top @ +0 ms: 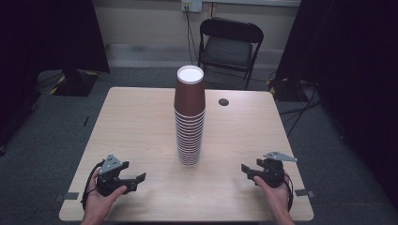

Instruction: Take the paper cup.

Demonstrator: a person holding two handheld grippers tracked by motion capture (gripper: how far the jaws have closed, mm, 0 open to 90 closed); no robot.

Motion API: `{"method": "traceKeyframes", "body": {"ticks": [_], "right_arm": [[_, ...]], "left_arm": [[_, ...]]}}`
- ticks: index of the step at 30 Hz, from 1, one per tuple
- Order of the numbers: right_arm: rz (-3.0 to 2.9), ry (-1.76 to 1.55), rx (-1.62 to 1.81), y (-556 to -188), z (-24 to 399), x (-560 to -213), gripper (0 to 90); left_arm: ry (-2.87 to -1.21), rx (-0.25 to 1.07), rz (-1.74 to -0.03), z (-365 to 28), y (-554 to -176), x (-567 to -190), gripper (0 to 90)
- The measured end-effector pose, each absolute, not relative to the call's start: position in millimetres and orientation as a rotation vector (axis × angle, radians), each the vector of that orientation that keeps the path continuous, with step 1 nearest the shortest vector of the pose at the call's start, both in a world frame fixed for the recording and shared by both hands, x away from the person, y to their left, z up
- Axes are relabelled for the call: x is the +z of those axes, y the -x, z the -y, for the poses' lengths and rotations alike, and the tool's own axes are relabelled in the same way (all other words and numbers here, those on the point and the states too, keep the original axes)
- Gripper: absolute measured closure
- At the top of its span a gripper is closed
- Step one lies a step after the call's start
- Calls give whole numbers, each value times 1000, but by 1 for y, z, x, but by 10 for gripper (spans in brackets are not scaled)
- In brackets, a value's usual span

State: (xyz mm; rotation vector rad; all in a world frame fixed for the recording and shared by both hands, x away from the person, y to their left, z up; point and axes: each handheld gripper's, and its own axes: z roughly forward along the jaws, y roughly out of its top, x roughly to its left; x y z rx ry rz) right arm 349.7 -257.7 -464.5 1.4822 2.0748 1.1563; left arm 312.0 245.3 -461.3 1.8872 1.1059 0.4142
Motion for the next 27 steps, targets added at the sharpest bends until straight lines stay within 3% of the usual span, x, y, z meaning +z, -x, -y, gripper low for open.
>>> {"method": "traceKeyframes", "body": {"ticks": [11, 15, 27], "right_arm": [[-2117, -1432, 1255, -349, 255, -460, 275], [-2148, -1382, 1314, -347, 253, -456, 334], [-2131, -1289, 1435, -340, 239, -425, 262]], "left_arm": [[-1868, 413, -1113, -248, -317, -461, 161], [-1834, 377, -1129, -249, -317, -459, 158], [-1862, 335, -1063, -246, -310, -454, 161]]}}
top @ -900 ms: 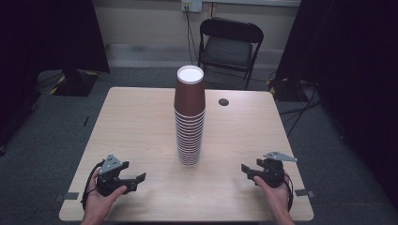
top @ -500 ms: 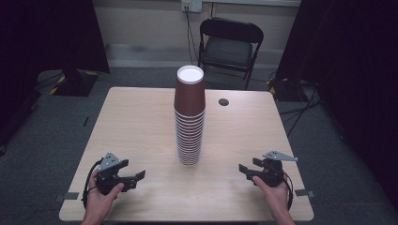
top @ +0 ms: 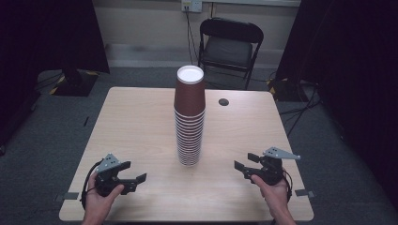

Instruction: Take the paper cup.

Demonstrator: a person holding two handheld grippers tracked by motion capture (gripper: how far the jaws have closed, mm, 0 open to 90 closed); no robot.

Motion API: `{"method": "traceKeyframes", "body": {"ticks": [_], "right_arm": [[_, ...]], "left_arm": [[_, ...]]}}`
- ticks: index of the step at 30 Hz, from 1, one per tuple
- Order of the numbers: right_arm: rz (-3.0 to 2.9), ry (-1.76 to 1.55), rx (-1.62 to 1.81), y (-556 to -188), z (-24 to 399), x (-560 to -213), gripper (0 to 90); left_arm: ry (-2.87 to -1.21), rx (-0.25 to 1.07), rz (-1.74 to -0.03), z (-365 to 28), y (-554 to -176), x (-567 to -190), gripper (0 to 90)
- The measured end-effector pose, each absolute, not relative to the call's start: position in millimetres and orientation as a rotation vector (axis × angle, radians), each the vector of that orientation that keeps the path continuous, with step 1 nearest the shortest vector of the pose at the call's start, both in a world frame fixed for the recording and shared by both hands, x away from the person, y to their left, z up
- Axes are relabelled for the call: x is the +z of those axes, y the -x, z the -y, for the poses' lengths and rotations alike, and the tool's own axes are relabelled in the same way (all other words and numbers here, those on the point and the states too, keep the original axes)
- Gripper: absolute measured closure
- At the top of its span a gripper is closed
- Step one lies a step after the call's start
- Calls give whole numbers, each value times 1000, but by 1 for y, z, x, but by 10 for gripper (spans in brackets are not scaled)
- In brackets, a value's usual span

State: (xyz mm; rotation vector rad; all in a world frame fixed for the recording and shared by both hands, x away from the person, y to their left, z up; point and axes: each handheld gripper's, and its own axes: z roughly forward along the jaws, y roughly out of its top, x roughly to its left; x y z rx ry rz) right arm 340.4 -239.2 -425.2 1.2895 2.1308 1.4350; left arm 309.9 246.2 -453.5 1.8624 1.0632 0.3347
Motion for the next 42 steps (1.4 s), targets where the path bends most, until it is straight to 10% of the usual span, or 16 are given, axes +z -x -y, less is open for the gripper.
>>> {"method": "traceKeyframes", "body": {"ticks": [42], "right_arm": [[-2120, -835, 1655, -374, 153, -306, 144]], "left_arm": [[-1934, 387, -1006, -245, -306, -458, 159]]}}
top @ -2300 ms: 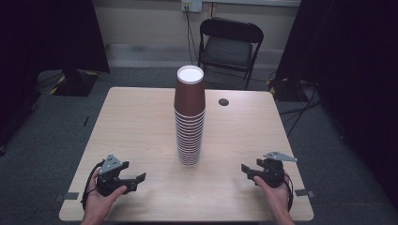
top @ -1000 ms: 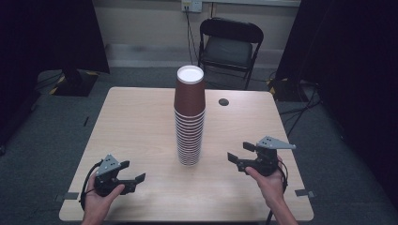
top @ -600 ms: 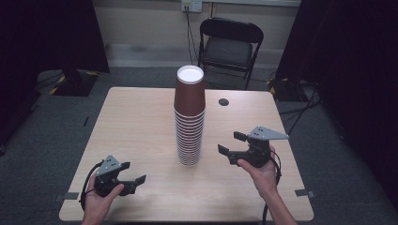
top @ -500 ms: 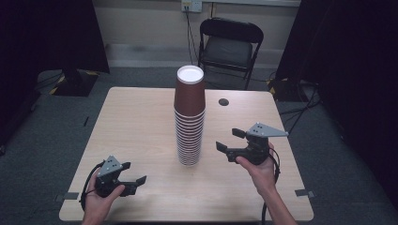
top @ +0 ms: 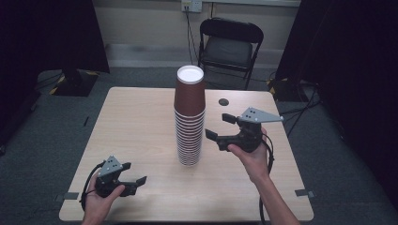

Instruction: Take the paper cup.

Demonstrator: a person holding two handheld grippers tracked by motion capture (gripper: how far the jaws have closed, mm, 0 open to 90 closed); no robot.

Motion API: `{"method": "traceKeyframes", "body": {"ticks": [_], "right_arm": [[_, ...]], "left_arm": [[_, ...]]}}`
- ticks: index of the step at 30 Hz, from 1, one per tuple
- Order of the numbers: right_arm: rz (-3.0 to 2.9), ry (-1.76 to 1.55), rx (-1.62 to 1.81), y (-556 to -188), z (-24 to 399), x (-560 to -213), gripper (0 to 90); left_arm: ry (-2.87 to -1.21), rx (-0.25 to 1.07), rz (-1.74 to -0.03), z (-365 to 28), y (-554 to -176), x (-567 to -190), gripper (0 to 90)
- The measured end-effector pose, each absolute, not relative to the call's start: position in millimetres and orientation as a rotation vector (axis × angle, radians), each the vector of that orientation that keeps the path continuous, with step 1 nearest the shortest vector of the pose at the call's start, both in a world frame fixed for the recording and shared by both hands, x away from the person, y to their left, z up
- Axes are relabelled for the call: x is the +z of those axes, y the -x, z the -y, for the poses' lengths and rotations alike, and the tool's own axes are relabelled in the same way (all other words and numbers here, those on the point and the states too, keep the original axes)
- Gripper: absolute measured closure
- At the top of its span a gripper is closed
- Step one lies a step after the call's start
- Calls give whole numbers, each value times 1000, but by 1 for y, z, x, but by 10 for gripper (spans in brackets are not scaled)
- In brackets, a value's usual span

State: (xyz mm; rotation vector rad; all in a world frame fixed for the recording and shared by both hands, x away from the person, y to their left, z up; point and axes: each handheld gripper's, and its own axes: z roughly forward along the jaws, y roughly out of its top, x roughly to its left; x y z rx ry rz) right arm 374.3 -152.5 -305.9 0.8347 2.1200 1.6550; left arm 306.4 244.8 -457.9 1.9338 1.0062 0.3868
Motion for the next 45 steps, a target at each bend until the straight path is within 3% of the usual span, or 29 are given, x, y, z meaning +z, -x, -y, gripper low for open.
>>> {"method": "traceKeyframes", "body": {"ticks": [20, 45], "right_arm": [[-2115, -753, 1690, -400, 113, -254, 139], [-2147, -790, 1607, -427, 75, -252, 94]], "left_arm": [[-1940, 398, -1053, -249, -309, -461, 162], [-1946, 399, -1088, -249, -310, -462, 187]]}}
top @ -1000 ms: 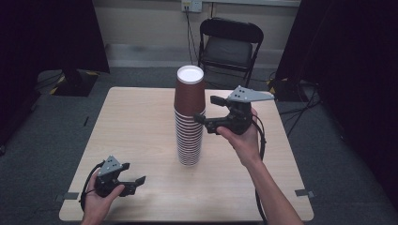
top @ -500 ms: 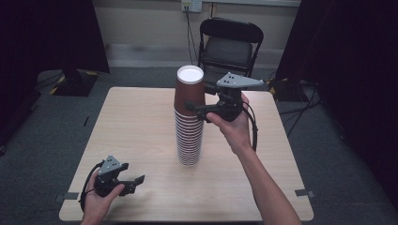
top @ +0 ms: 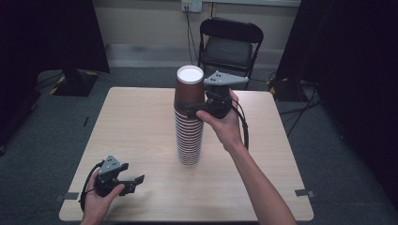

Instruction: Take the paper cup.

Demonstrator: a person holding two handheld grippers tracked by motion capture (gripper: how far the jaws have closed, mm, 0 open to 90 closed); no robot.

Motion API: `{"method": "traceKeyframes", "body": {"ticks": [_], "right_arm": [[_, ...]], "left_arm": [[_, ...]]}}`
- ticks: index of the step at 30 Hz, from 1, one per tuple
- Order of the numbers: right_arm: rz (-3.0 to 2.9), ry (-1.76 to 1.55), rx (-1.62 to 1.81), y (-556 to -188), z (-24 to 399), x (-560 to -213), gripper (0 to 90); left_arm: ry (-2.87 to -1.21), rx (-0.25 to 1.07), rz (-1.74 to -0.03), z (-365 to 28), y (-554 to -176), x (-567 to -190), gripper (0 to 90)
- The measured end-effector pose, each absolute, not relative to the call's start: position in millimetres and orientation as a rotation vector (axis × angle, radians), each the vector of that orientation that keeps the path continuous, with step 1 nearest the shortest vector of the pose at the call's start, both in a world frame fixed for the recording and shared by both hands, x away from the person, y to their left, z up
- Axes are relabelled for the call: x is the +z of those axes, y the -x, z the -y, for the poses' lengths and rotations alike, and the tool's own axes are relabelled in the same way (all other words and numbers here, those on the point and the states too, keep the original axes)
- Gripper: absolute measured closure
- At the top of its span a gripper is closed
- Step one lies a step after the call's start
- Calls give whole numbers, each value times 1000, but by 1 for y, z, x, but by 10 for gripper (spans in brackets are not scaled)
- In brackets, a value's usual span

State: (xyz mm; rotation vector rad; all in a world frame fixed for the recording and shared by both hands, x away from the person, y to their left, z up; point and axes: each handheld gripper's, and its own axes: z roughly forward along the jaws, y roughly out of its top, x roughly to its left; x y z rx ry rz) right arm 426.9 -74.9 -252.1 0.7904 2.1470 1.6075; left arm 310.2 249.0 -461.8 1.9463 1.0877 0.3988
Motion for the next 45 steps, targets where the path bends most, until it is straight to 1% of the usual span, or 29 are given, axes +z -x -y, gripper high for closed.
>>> {"method": "traceKeyframes", "body": {"ticks": [20, 37, 45], "right_arm": [[-2154, -773, 1582, -433, 65, -259, 88], [-2150, -768, 1584, -432, 67, -258, 99], [-2111, -765, 1638, -431, 69, -249, 105]], "left_arm": [[-1945, 394, -1091, -249, -310, -462, 189], [-1945, 389, -1090, -250, -311, -462, 189], [-1944, 393, -1086, -250, -311, -462, 187]]}}
